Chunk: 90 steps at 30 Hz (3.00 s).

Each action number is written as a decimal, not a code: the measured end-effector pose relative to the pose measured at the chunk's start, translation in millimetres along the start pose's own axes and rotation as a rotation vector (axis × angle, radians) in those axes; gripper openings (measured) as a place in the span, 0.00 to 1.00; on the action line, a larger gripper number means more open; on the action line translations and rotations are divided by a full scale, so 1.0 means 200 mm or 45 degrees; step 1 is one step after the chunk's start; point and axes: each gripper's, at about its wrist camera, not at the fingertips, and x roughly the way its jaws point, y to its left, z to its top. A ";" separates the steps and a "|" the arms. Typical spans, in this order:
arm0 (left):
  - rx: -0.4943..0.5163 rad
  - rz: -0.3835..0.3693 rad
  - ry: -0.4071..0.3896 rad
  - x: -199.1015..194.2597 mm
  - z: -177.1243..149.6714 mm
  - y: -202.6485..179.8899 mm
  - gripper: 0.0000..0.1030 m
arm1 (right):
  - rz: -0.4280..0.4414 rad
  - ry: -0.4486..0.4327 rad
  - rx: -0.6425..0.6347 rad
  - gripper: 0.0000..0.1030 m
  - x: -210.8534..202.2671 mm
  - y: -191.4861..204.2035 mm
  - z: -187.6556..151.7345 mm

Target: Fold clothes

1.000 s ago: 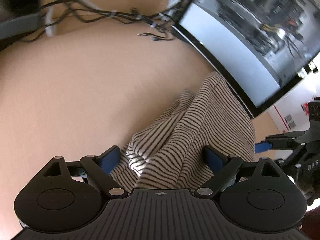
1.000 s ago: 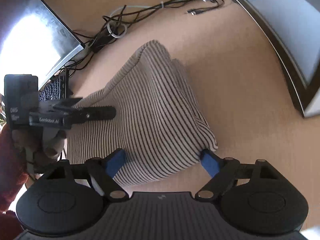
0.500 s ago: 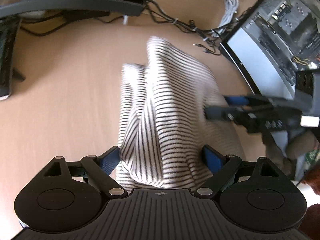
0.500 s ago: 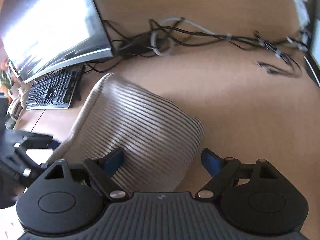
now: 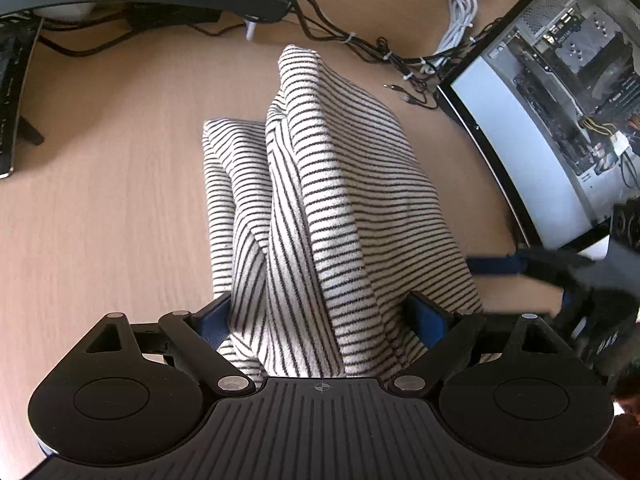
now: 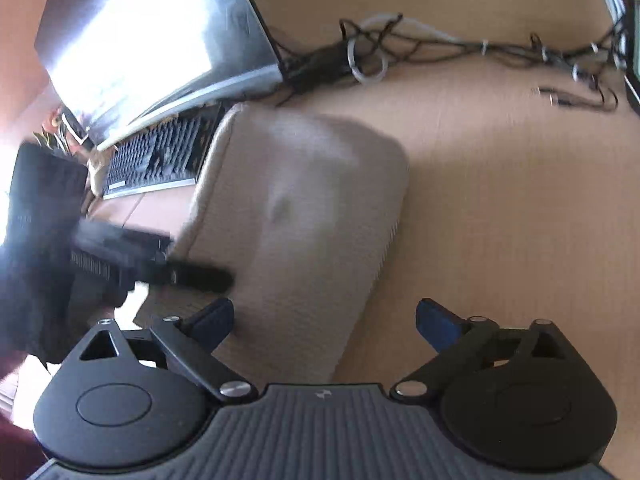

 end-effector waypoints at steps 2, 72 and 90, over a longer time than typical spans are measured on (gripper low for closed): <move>0.006 -0.003 0.001 0.01 0.00 -0.01 0.91 | 0.008 0.016 0.065 0.95 0.02 -0.03 -0.03; -0.113 0.071 -0.118 0.07 0.02 -0.17 0.42 | -0.665 -0.445 -0.812 0.84 0.09 0.42 -0.20; -0.184 -0.081 -0.090 0.00 -0.07 -0.03 0.38 | -0.451 -0.214 -1.188 0.28 0.03 0.56 -0.13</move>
